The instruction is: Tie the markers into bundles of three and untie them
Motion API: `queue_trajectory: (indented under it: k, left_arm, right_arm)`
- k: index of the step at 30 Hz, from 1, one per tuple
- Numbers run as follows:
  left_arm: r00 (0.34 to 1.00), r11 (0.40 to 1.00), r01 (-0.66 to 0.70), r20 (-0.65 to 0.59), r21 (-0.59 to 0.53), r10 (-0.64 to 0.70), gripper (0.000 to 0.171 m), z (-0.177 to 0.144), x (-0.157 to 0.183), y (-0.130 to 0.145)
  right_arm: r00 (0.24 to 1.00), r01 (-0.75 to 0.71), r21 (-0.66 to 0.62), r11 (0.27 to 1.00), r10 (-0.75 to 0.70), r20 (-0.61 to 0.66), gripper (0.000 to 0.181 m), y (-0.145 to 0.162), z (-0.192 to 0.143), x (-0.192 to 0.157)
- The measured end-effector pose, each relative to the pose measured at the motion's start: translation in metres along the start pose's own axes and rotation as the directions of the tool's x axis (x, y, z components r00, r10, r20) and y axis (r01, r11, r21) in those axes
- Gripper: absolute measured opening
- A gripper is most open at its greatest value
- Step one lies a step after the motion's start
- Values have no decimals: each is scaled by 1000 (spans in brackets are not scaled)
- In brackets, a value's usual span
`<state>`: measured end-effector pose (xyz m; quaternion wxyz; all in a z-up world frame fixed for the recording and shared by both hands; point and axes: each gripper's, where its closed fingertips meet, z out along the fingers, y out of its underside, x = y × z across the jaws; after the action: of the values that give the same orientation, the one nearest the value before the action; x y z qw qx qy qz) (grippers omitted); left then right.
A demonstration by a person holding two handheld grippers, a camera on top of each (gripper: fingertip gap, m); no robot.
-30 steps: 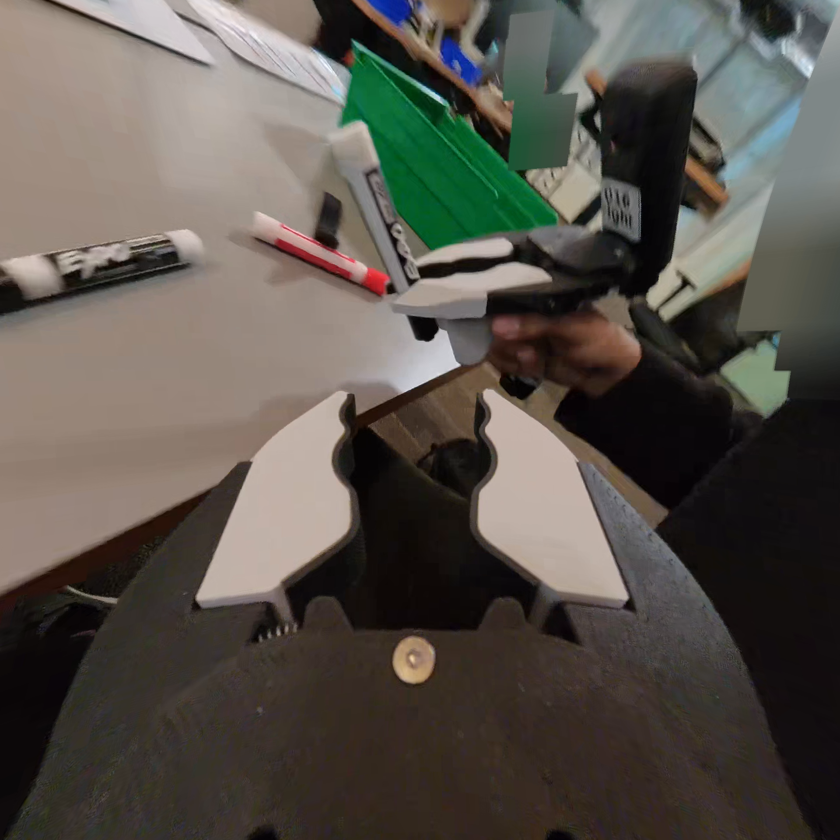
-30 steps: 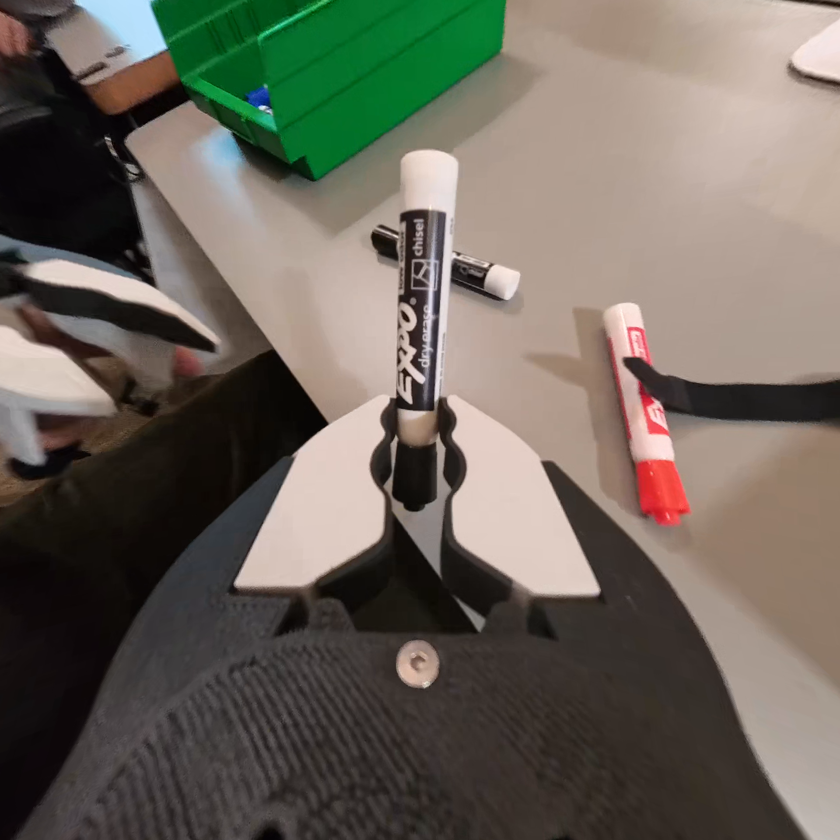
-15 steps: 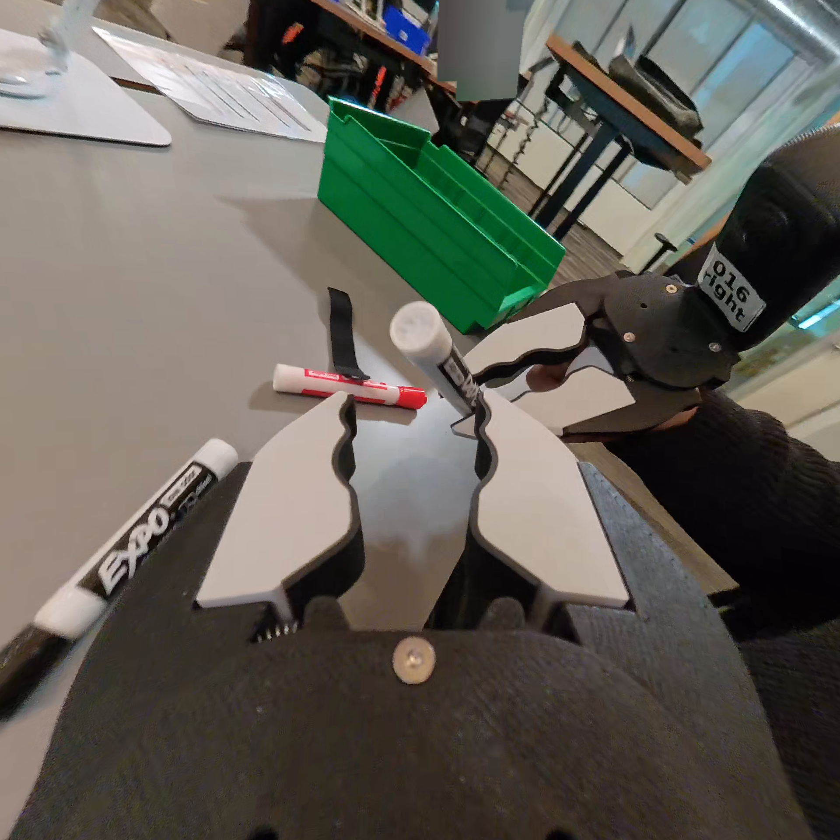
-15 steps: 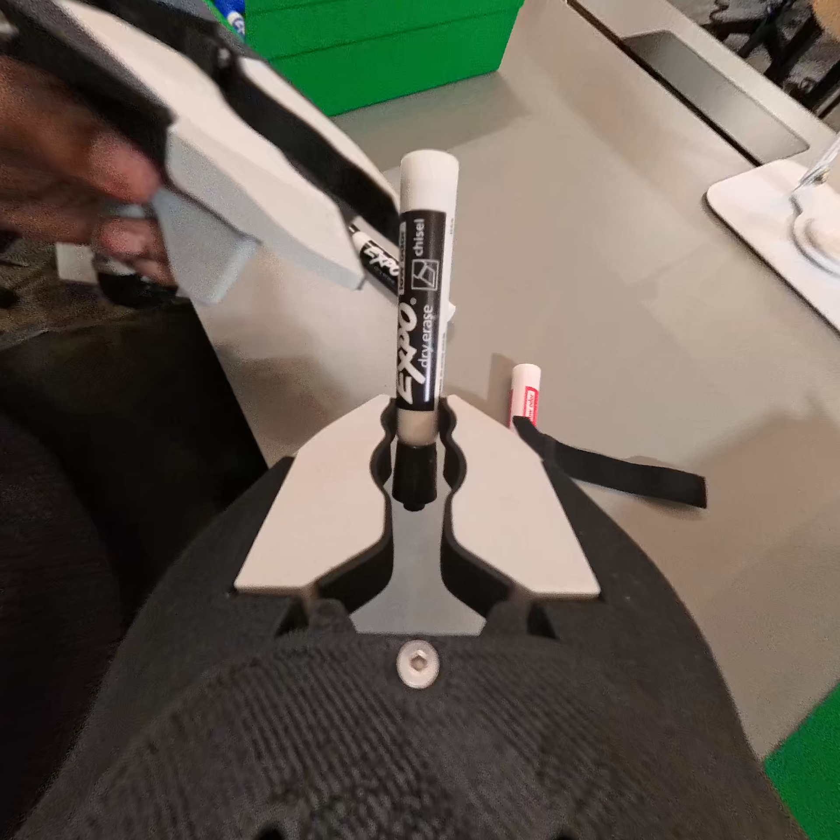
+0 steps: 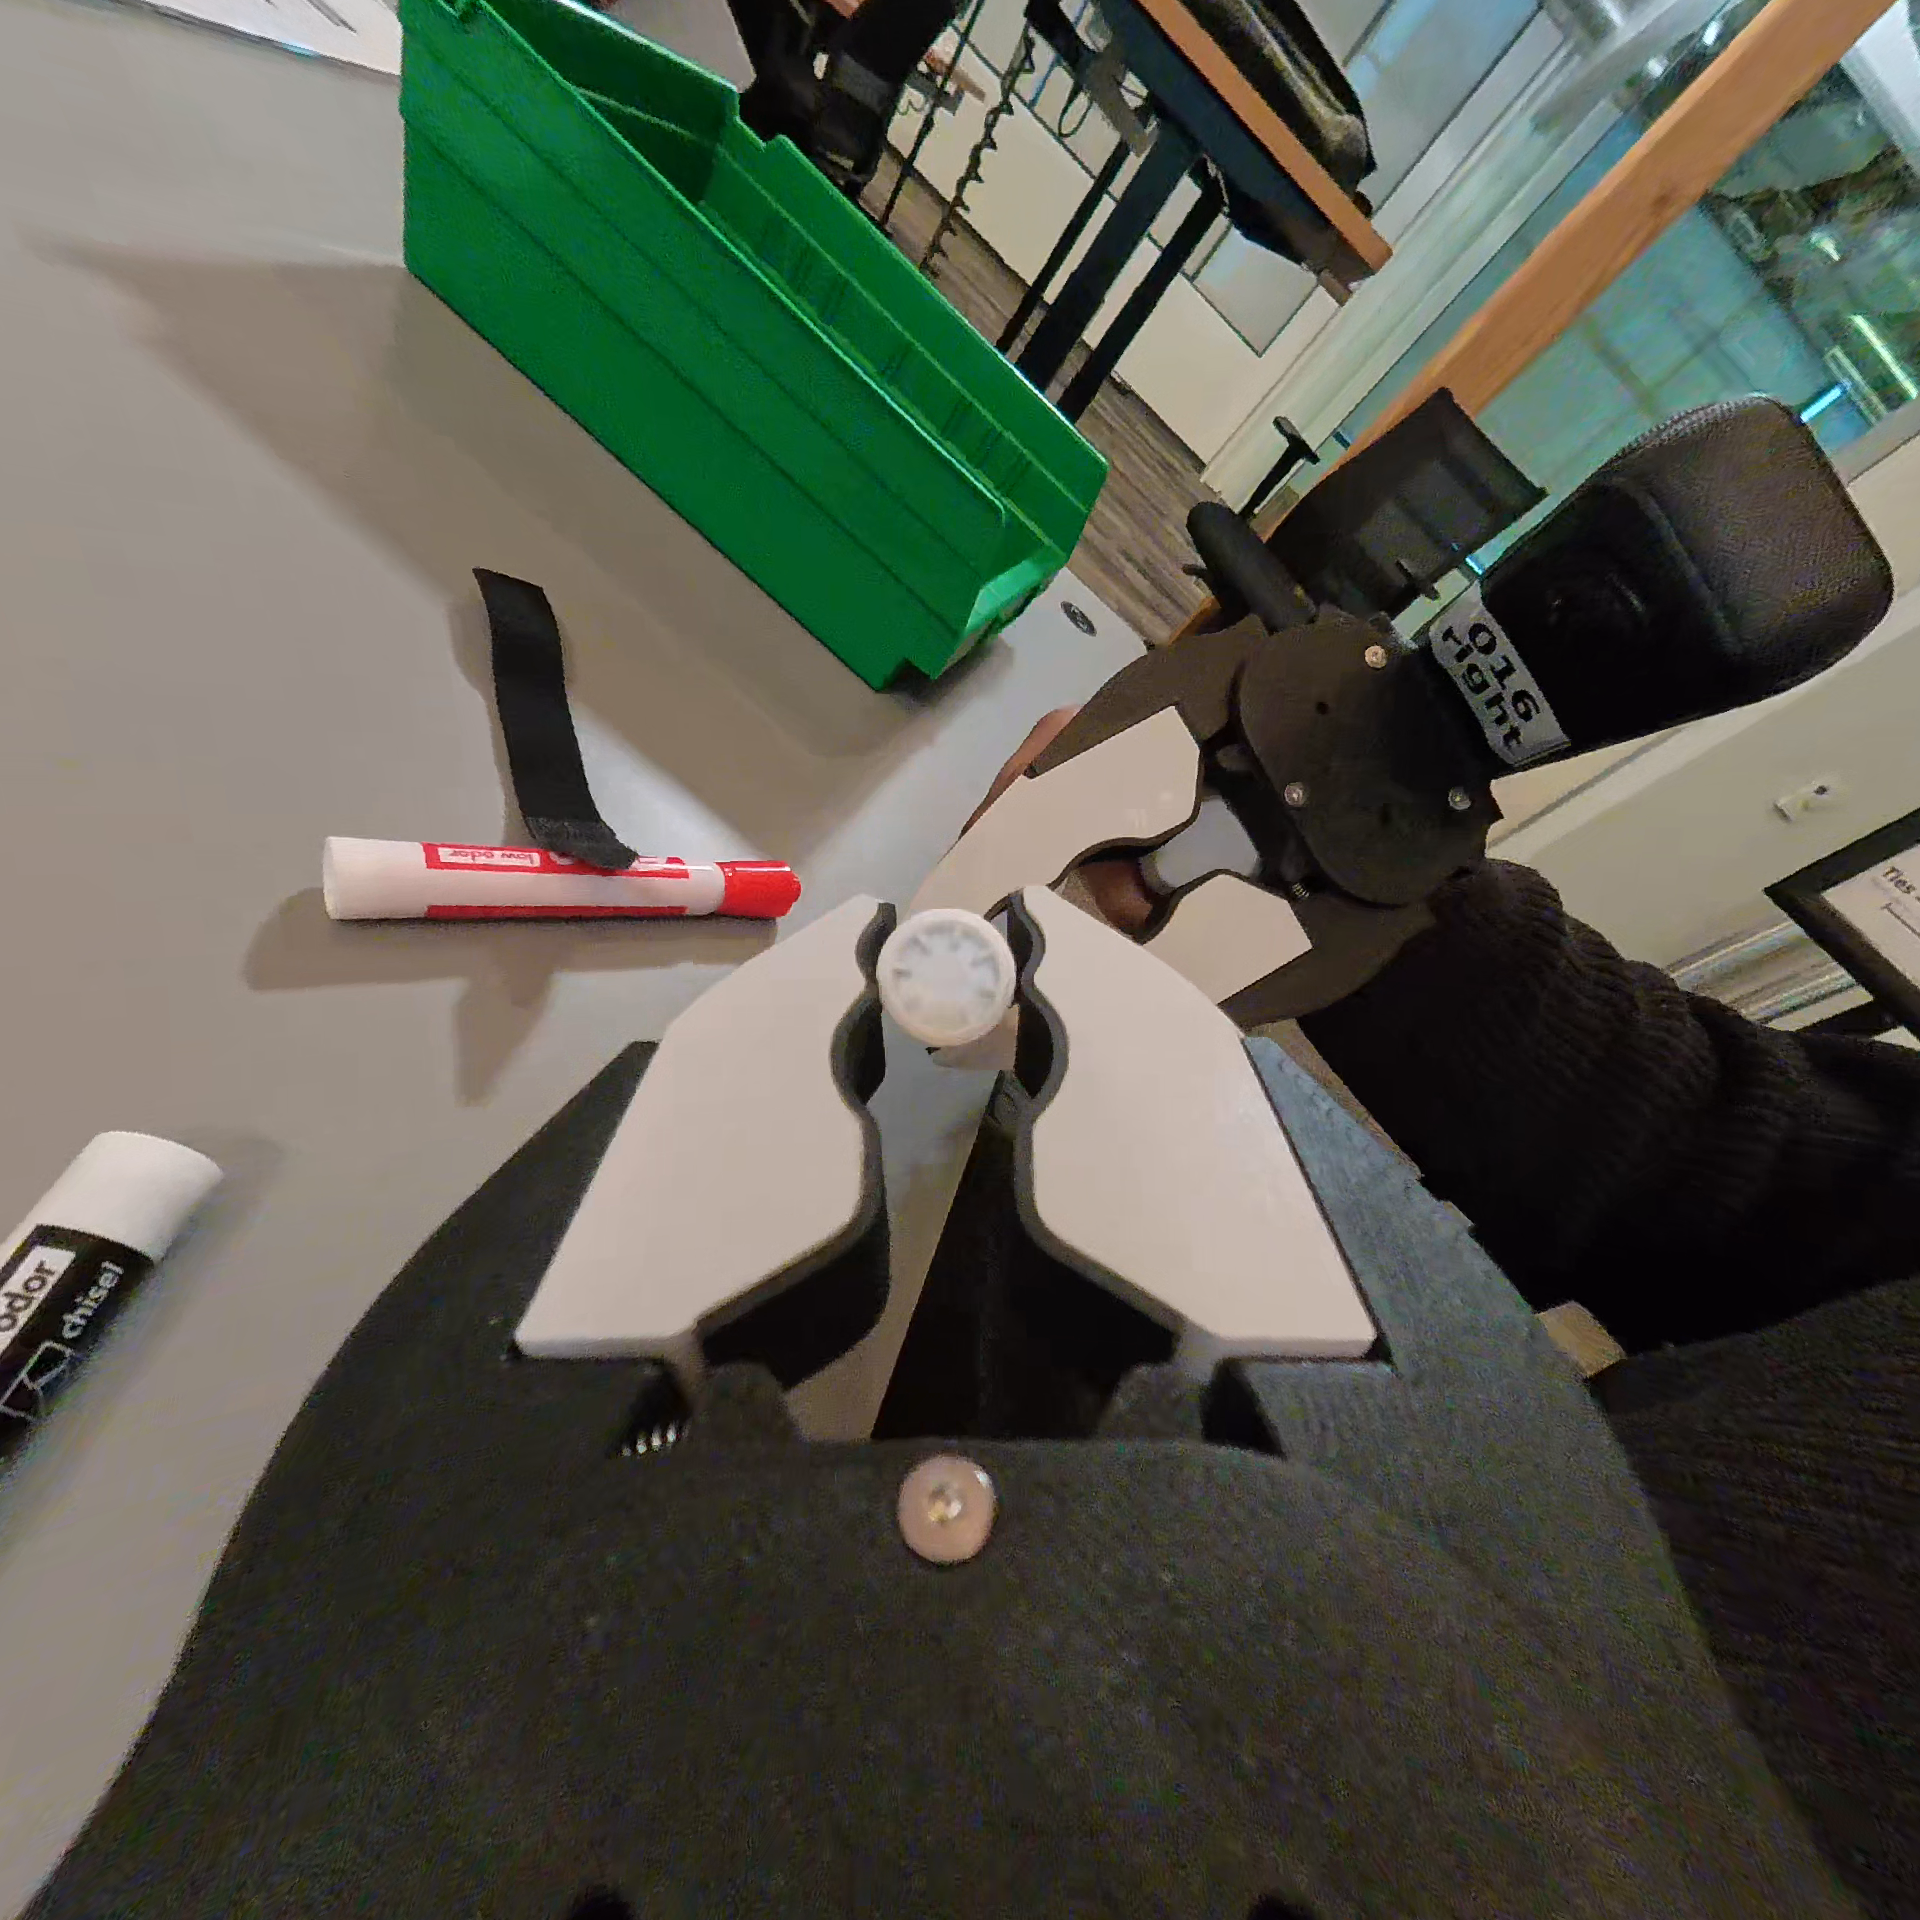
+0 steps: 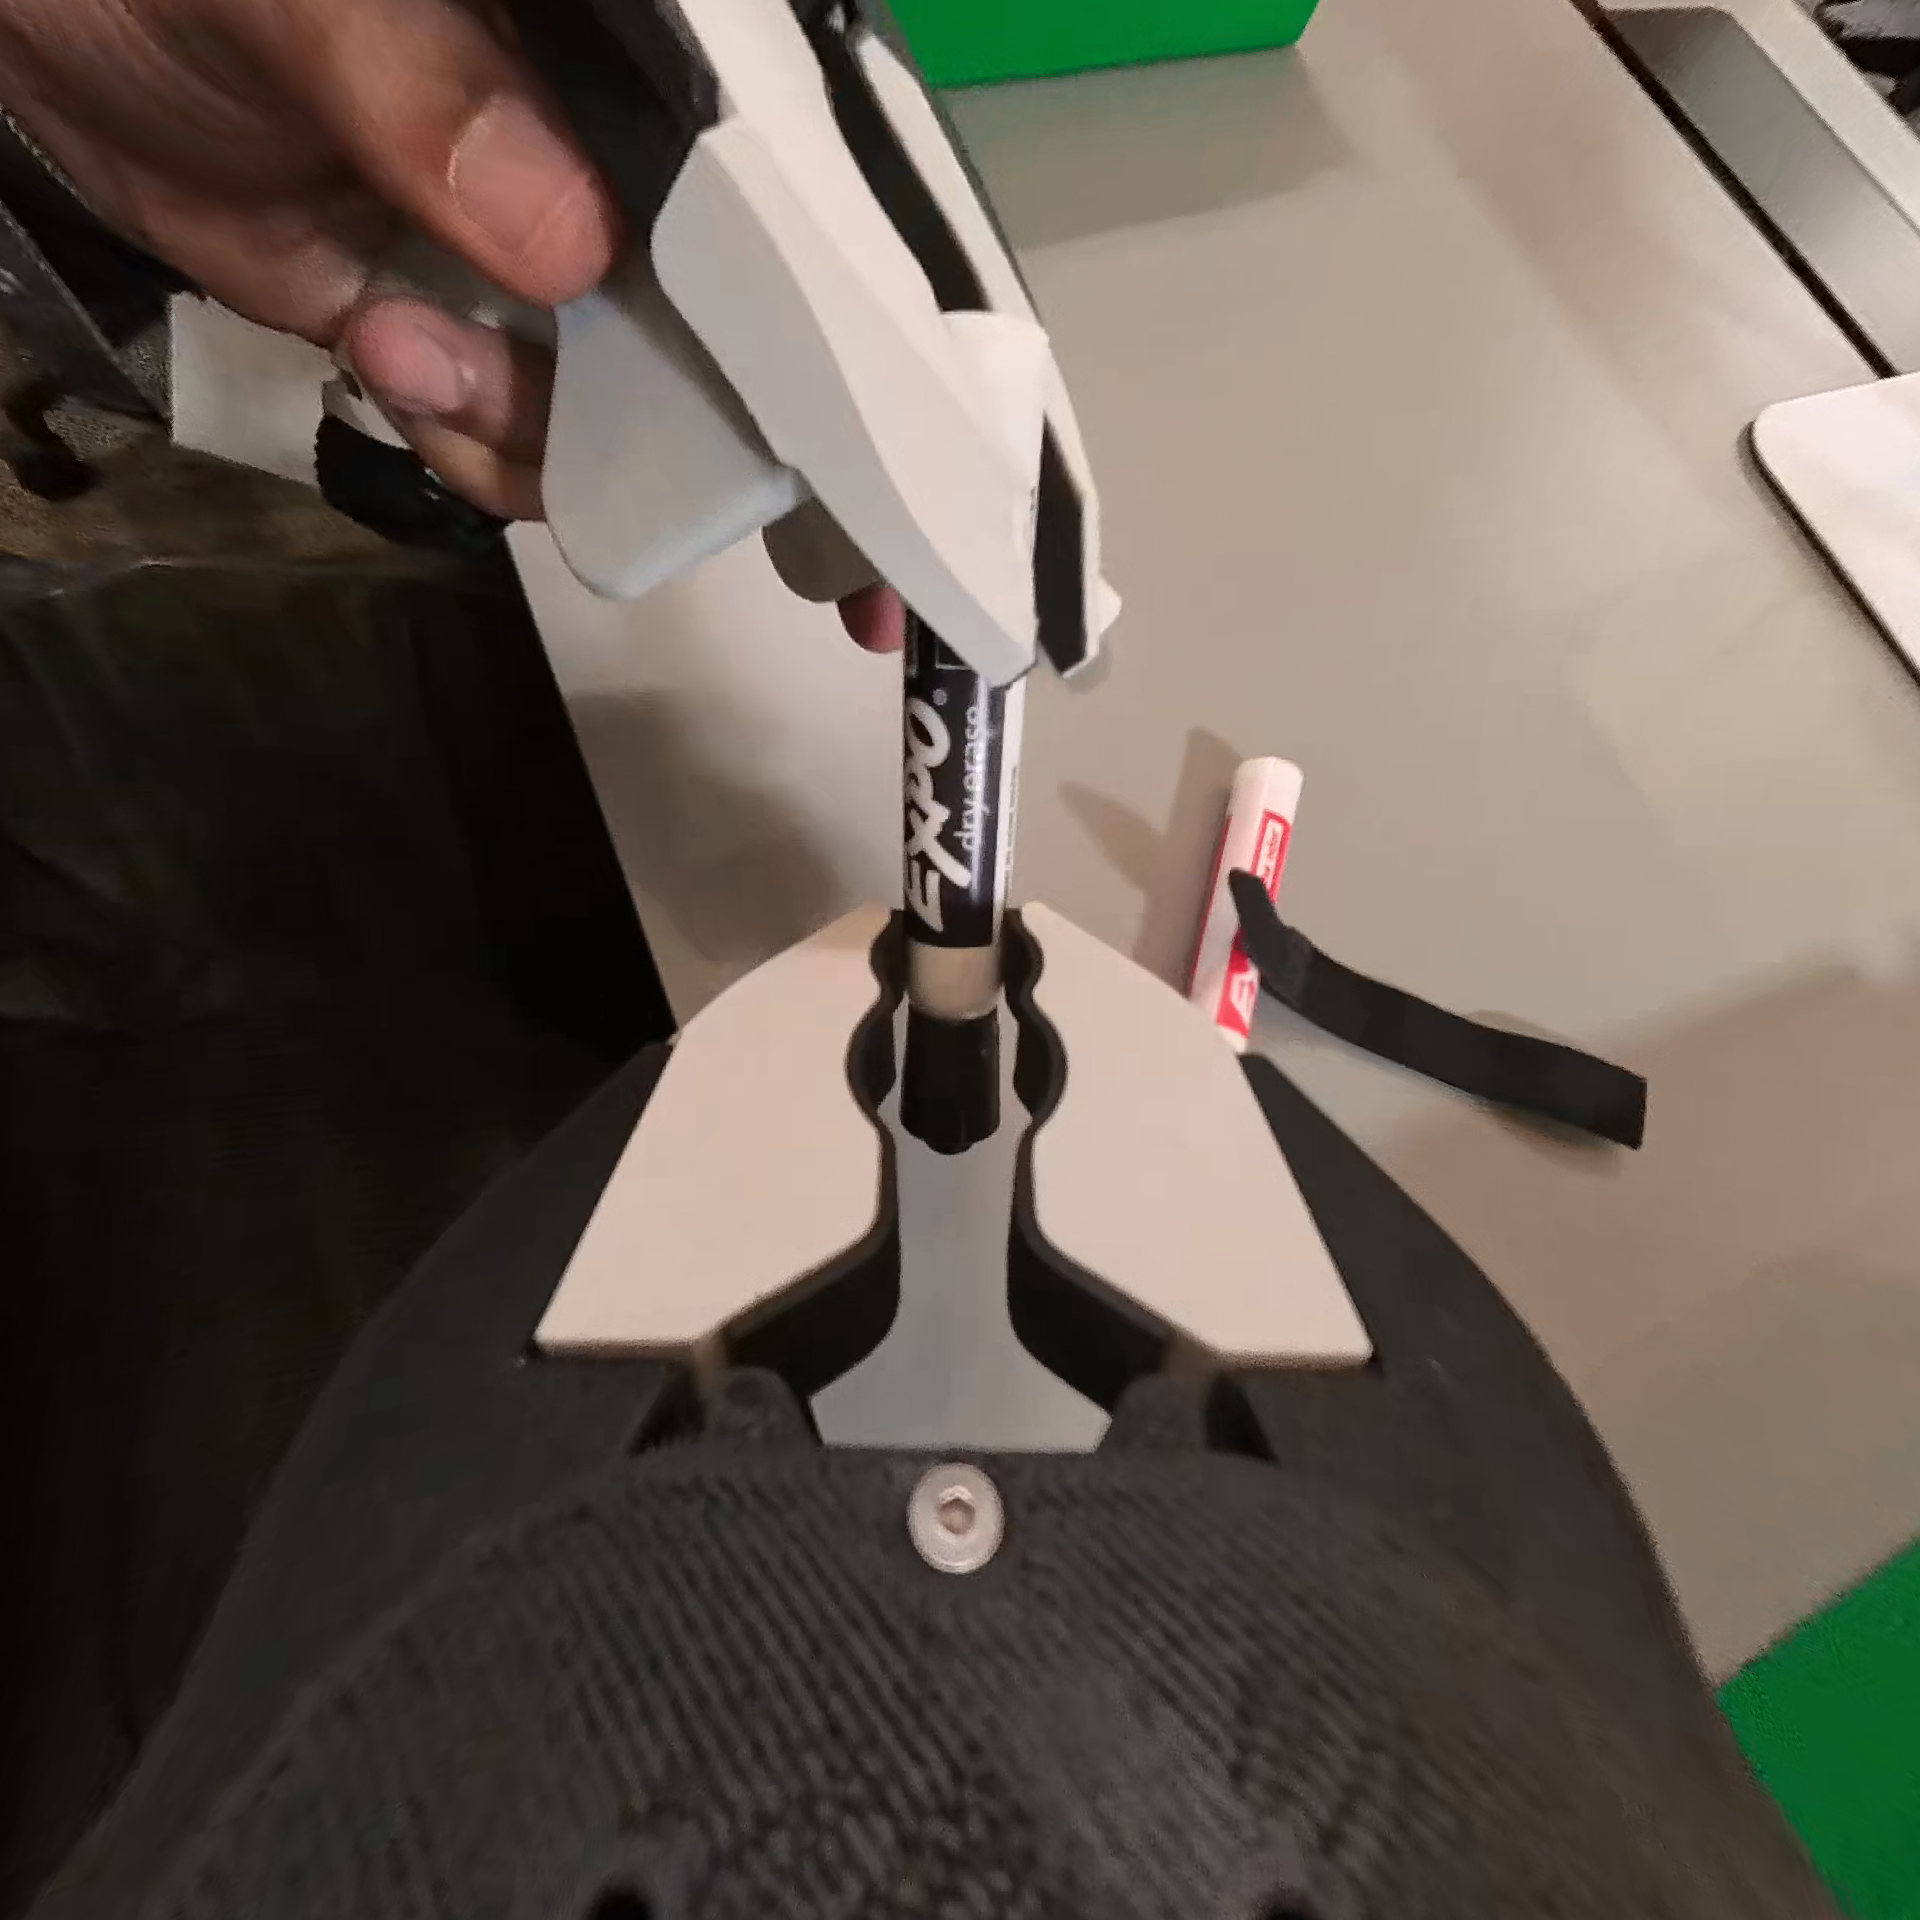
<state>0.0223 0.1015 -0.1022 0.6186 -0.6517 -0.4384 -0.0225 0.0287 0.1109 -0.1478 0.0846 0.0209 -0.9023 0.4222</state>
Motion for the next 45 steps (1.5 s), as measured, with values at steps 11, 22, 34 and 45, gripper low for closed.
queue_trajectory:
  k: [11,22,34,45]
  left_arm:
    - [992,992,123,-12,34,-123,21,6,-10,-3]
    - [974,971,222,-72,91,-216,20,-5,-15,-7]
    - [986,986,160,-55,56,-157,20,-4,-12,4]
    - [989,984,68,115,164,-88,46,-48,-37,-4]
  right_arm:
    - [988,-90,21,996,92,-125,35,5,6,17]
    - [994,-66,9,998,66,-86,15,6,31,3]
    - [997,-77,-18,997,77,24,15,2,32,-5]
    - [991,-87,-120,989,98,87,15,0,39,2]
